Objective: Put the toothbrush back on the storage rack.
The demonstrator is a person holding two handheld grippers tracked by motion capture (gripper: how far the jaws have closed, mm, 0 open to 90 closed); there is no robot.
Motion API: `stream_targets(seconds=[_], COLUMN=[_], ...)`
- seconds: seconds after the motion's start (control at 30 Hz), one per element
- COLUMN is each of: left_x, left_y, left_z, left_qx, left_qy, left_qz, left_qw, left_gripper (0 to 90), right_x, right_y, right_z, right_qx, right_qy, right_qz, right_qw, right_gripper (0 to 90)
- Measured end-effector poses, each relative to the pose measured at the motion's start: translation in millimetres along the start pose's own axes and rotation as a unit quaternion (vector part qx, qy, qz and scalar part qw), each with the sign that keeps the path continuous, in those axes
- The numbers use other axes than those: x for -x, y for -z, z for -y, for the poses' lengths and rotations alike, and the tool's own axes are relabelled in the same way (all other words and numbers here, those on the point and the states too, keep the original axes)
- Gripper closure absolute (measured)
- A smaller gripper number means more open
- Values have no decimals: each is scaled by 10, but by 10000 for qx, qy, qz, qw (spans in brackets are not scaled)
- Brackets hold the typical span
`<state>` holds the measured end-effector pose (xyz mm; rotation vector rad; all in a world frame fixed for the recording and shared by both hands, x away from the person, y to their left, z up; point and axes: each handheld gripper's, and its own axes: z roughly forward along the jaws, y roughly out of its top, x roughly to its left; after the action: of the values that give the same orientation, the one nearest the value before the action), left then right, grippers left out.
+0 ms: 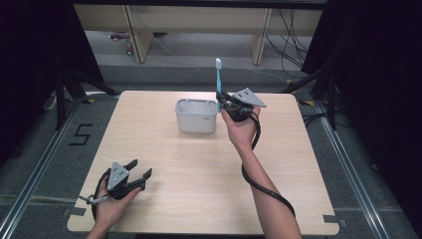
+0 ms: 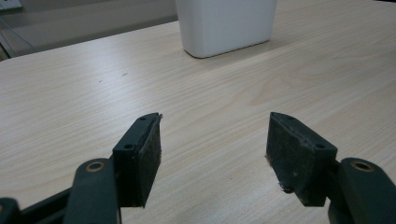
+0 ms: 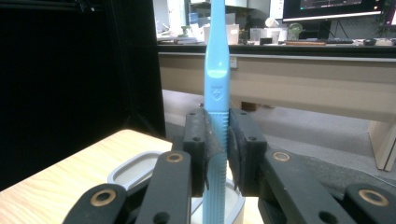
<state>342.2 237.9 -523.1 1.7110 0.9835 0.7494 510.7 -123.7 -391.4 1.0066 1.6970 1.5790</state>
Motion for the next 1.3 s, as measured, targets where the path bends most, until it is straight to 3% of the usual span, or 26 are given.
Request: stream_targets(seconds=[0.63, 1.3], left_x=[-1, -14], left_y=[0, -4], left_z=[-1, 3], left_qx=[-14, 38], left_qy=[14, 54], left_qz=[-3, 31], left_qw=[10000, 10000], left_gripper=[353, 354], right_x=[22, -30], right_y=[-152, -269], right_z=[37, 57], right_qx=[-2, 5], right_qy=[-37, -107], right_qz=[69, -44], right_qw=[10000, 9999], right_gripper=[786, 786])
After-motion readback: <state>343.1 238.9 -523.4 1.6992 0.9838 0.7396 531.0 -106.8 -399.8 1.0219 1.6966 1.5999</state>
